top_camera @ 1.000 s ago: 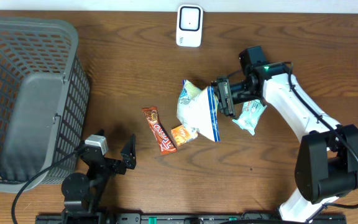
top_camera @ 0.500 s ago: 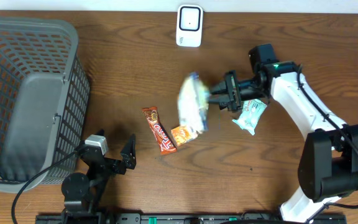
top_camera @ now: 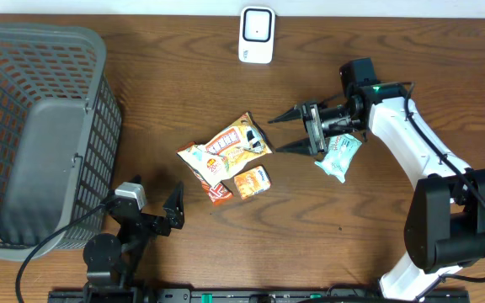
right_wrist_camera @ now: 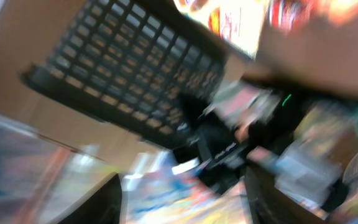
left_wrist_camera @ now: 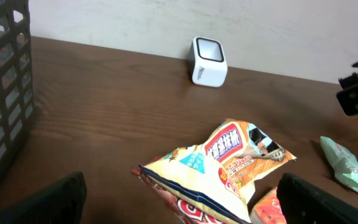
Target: Scan the item barcode
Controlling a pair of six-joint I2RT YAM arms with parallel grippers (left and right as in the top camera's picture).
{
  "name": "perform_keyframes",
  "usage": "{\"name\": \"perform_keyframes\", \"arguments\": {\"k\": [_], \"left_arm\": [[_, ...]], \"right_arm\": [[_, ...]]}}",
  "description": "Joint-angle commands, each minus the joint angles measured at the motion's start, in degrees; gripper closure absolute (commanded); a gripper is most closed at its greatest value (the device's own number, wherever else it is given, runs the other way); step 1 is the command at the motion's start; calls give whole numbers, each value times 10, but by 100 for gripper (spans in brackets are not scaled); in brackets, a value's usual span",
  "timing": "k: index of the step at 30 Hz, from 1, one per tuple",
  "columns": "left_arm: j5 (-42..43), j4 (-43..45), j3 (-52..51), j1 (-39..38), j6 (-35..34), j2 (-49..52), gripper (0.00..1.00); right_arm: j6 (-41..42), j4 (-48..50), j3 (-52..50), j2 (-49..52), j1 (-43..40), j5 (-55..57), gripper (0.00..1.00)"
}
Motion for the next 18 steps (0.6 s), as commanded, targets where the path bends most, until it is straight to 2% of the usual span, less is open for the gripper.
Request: {"name": "perform_keyframes", "arguments": {"k": [1, 2, 3, 4, 8, 10, 12, 15, 18], "left_arm": [[-1, -16, -9, 1, 10, 0, 2], [-2, -16, -9, 1, 10, 0, 2], [-2, -16, -9, 1, 10, 0, 2], [-1, -16, -9, 1, 10, 0, 2], [-1, -16, -9, 1, 10, 0, 2], [-1, -16, -9, 1, 10, 0, 2], [-1, -16, -9, 1, 10, 0, 2], [-1, -16, -9, 1, 10, 0, 2], [-2, -16, -9, 1, 10, 0, 2]], "right_arm": [[-166, 38, 9, -1, 12, 77, 34], [-177, 72, 9, -1, 22, 97, 25], [-195, 101, 9, -1, 35, 116, 4], [-204, 120, 9, -1, 48, 132, 1], [-205, 201, 11, -1, 119, 199, 1], [-212, 239, 14, -1, 162, 291, 1], [-204, 226, 25, -1, 208, 407, 1], [-137, 210, 40, -1, 253, 499, 1], [-82, 258, 42, -1, 275, 542, 1]]}}
